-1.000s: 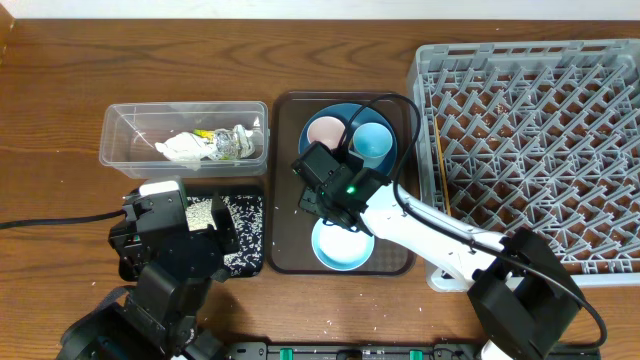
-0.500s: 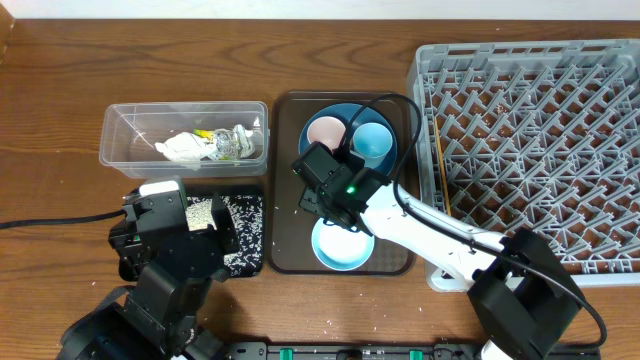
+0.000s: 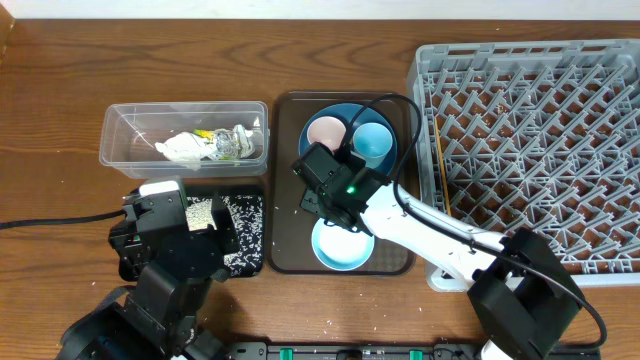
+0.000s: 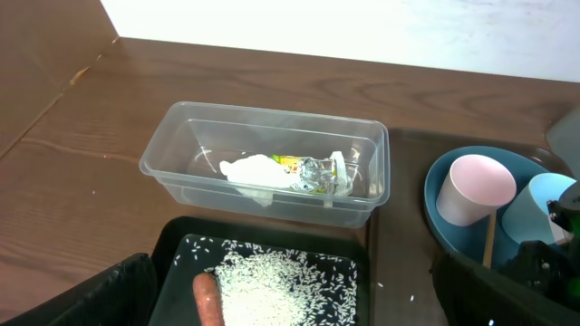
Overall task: Sort waste into correct bins and load items into the dishwasher rack
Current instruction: 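Grasp the second chopstick on the blue plate with the right gripper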
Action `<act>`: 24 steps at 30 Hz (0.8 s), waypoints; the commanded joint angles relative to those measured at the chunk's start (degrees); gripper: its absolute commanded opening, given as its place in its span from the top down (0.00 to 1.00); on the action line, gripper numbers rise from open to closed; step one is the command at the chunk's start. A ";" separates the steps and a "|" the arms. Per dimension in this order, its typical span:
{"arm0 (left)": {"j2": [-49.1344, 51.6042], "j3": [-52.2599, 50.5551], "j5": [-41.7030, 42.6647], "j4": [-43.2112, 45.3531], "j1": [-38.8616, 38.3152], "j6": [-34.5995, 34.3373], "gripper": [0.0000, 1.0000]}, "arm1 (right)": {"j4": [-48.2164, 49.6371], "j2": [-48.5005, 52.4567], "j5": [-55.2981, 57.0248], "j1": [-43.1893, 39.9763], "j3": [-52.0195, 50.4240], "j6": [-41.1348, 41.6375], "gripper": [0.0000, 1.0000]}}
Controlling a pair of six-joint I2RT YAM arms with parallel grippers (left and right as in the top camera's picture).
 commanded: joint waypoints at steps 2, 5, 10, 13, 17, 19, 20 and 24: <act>-0.04 0.90 -1.51 -0.17 0.20 -0.26 0.01 | -0.52 0.50 1.53 0.22 0.28 3.10 0.82; -0.04 0.90 -1.51 -0.17 0.20 -0.26 0.01 | -0.48 0.50 1.68 0.26 0.26 3.13 0.82; -0.04 0.90 -1.49 -0.17 0.20 -0.26 0.01 | -0.52 0.50 1.68 0.28 0.26 3.10 0.84; -0.04 0.90 -1.49 -0.17 0.20 -0.26 0.01 | -0.50 0.50 1.68 0.44 0.22 3.10 0.87; -0.04 0.90 -1.49 -0.20 0.20 -0.26 0.01 | -0.46 0.50 1.70 0.46 0.22 3.10 0.89; -0.04 0.90 -1.51 -0.17 0.20 -0.26 0.01 | -0.50 0.50 1.70 0.46 0.22 3.06 0.91; -0.04 0.90 -1.49 -0.17 0.20 -0.26 0.01 | -0.55 0.50 1.68 0.46 0.22 3.02 0.93; -0.04 0.90 -1.49 -0.17 0.20 -0.26 0.01 | -0.44 0.48 1.70 0.46 0.22 1.03 0.99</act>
